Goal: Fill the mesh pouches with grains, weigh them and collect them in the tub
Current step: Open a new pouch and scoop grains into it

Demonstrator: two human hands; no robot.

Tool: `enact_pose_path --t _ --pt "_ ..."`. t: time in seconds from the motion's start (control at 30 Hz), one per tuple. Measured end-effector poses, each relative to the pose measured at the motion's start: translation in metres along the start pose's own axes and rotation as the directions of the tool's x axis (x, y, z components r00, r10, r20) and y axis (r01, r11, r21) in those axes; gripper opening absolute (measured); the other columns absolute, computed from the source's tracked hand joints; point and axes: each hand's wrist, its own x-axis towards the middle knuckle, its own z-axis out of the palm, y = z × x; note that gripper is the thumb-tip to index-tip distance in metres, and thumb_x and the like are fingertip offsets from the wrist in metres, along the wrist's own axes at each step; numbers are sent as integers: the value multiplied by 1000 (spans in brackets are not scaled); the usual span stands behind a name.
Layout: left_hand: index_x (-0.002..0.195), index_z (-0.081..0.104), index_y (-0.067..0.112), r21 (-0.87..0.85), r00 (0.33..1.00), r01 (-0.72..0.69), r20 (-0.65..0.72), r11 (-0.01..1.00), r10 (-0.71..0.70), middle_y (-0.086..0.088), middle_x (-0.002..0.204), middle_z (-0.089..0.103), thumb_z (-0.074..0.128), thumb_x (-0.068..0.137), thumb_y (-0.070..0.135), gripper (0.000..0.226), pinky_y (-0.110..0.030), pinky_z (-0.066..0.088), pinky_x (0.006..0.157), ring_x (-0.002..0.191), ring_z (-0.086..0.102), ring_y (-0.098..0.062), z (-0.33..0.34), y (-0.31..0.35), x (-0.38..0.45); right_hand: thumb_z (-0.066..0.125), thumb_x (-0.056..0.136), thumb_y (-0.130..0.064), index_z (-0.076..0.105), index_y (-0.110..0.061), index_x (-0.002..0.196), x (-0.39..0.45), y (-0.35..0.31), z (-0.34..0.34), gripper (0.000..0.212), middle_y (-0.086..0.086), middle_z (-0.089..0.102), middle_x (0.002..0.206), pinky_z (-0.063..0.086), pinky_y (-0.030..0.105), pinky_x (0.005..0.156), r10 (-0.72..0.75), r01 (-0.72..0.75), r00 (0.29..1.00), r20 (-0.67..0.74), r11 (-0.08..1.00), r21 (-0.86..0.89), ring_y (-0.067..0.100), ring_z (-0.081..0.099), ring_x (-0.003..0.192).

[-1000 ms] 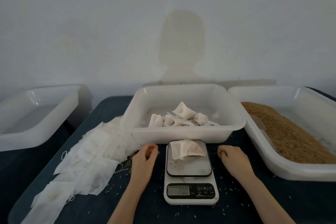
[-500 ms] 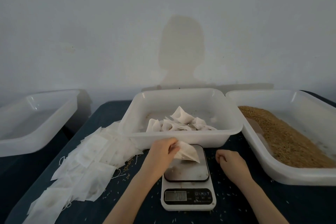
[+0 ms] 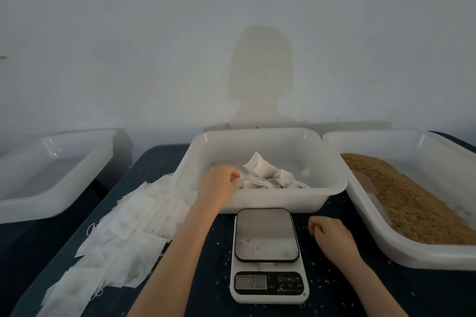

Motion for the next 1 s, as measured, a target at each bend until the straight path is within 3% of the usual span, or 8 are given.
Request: enact_pose_path --t 0.07,0.17,0.27,0.33,0.4,0.57,0.73,1.0 --pt "92 69 12 52 989 -3 145 999 -5 -4 84 64 46 97 20 25 -29 41 66 81 59 -21 -2 -3 -2 41 90 -9 53 -23 62 0 0 1 34 -3 57 62 36 21 50 -7 7 1000 -4 1000 -3 6 47 53" --pt "87 66 18 -191 979 38 203 981 1 4 79 62 48 97 32 25 -24 37 65 74 54 -11 -16 -5 -11 41 90 -8 52 -24 61 0 1 2 35 -5 56 59 34 19 48 -7 7 1000 -12 1000 -8 6 46 51" --pt "99 64 27 -108 995 67 -70 992 -75 16 85 60 47 96 33 18 -26 42 70 82 57 -9 -33 -19 -21 40 90 -7 52 -24 61 0 1 2 36 -5 56 59 32 18 48 -14 14 1000 -15 1000 -1 6 47 52" --pt "92 62 22 101 941 200 -296 975 -163 12 73 57 45 95 27 17 -27 40 59 71 55 -13 -41 -45 -31 40 90 -7 52 -24 61 -1 1 1 36 -5 56 61 33 19 48 -13 13 1000 -12 1000 -8 7 49 54" --pt "91 63 17 206 882 392 -362 897 -303 5 73 58 45 95 21 18 -26 41 56 69 56 -15 -47 -78 -44 40 89 -7 51 -24 60 0 1 1 35 -4 56 61 34 20 48 -8 8 1000 -12 1000 -13 7 49 55" --pt "112 56 14 395 827 543 -99 741 -553 -4 109 58 48 96 33 26 -29 43 78 104 55 -21 -35 -131 -63 41 89 -8 53 -24 61 1 0 1 34 -4 57 62 34 20 49 7 -7 1000 -2 1000 -24 8 52 56" --pt "111 62 23 430 855 518 -222 740 -469 3 98 61 38 101 23 26 -23 41 64 86 58 -13 -29 -139 -64 41 89 -8 53 -25 60 1 2 2 36 -4 57 61 36 21 49 5 -5 1000 -9 1000 -1 9 53 56" --pt "99 71 22 135 872 454 -270 881 -409 2 98 69 58 93 31 16 -27 41 66 85 60 -17 -36 -138 -58 40 89 -8 53 -25 61 2 3 3 35 -3 57 61 35 22 49 16 -16 1000 0 1000 -10 8 51 55"
